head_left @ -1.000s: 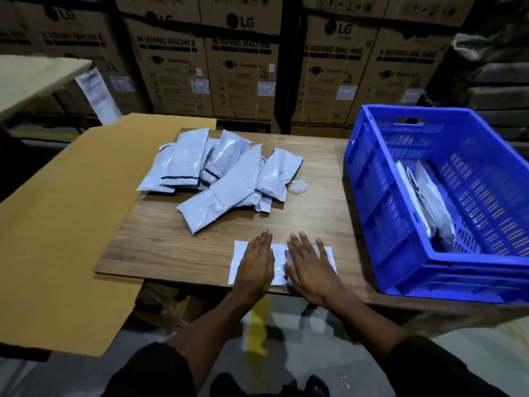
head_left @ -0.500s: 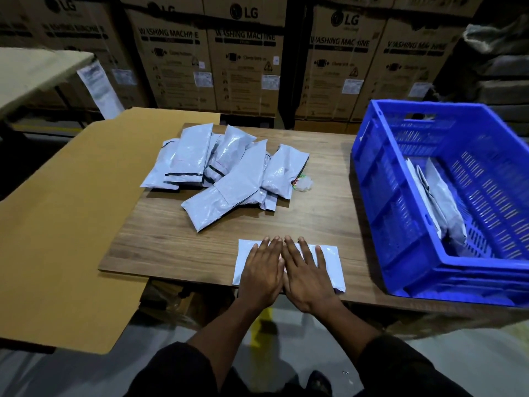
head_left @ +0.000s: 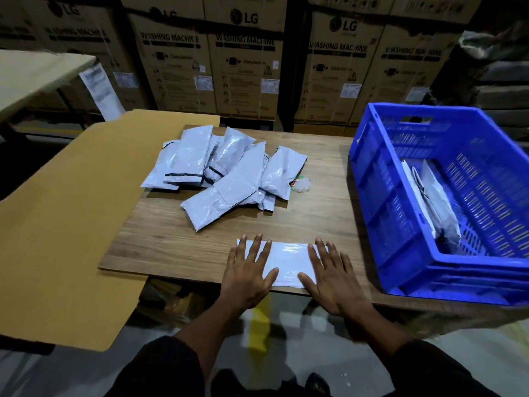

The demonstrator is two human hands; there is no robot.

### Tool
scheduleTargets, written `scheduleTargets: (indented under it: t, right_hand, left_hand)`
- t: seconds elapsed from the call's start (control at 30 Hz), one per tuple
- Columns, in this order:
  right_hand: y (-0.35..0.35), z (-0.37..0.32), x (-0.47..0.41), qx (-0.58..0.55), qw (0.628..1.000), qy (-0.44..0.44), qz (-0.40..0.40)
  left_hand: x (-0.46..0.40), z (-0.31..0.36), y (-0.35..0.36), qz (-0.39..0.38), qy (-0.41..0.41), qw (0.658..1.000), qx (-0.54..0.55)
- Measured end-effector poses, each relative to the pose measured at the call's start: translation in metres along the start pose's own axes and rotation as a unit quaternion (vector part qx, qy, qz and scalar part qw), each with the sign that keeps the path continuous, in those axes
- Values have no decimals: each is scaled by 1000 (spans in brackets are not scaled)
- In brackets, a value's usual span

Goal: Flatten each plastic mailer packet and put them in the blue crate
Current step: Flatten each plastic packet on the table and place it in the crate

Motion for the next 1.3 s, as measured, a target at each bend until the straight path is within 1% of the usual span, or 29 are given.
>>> scheduleTargets:
  t: [0.1, 0.2, 0.23, 0.27, 0.33, 0.37, 0.4, 0.47, 0.5, 0.57, 0.67, 0.77, 0.87, 0.93, 1.03, 1.1, 1.2, 1.3]
  right_hand:
    - [-5, 21, 7, -8, 999, -1, -42]
    - [-6, 34, 11, -10, 997, 11, -74]
    - [-8, 33, 13, -8, 998, 14, -67]
    - [-13, 26, 13, -2, 999, 7, -36]
    - [-24, 0, 10, 27, 999, -37, 24]
    - [-26, -16, 5, 24, 997, -64, 32]
    - [-25, -32, -2, 13, 995, -92, 36]
    - [-18, -58, -13, -12, 992, -125, 11]
    - [-15, -65, -17, -21, 991, -128, 3]
    - [-6, -63, -19, -28, 993, -116, -2]
    - [3, -39, -13, -5, 997, -72, -9]
    - [-2, -6, -6, -17, 999, -17, -22]
    - [-7, 6, 4, -18, 999, -29, -38]
    - [-17, -3, 9, -1, 996, -89, 19]
    - [-26, -29, 12, 17, 977, -191, 93]
    - [-26, -38, 7, 4, 973, -208, 102]
    - [-23, -41, -1, -32, 969, -215, 117]
    - [-31, -43, -5, -32, 965, -210, 156]
  left_hand:
    - [2, -16, 1, -52, -12, 998, -17]
    - [0, -20, -6, -53, -23, 998, -22]
    - [-2, -19, -10, -49, -32, 998, -24]
    - [-3, -15, -17, -32, -35, 999, -19]
    - [-6, 5, -21, 12, -17, 999, 41]
    - [-9, 16, -22, 26, -7, 995, 97]
    - [-12, 26, -20, 21, -11, 989, 149]
    - [-14, 35, -13, 12, -36, 982, 184]
    - [-12, 36, -9, 13, -40, 984, 173]
    - [-4, 32, -6, 26, -23, 993, 115]
    - [3, 16, -6, 40, -24, 998, 48]
    - [2, 3, -2, 8, -32, 999, 19]
    - [-2, -6, 1, -14, -31, 999, -7]
    - [-7, -10, 3, -22, -28, 999, -4]
    - [-14, -12, 2, -34, -12, 999, -1]
    - [-16, -12, 1, -50, -6, 999, 3]
    - [-14, -12, -4, -49, 4, 999, 11]
    - [-10, -2, -17, 3, 51, 999, -16]
Point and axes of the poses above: each hand's wrist, its own x-axis away from the middle knuckle, its own y-axis out of the palm, z = x × y, the point moved 7 cm from there along -x, towards the middle knuckle, and after that the axes turned 6 degrees about z, right-handed, at the moved point
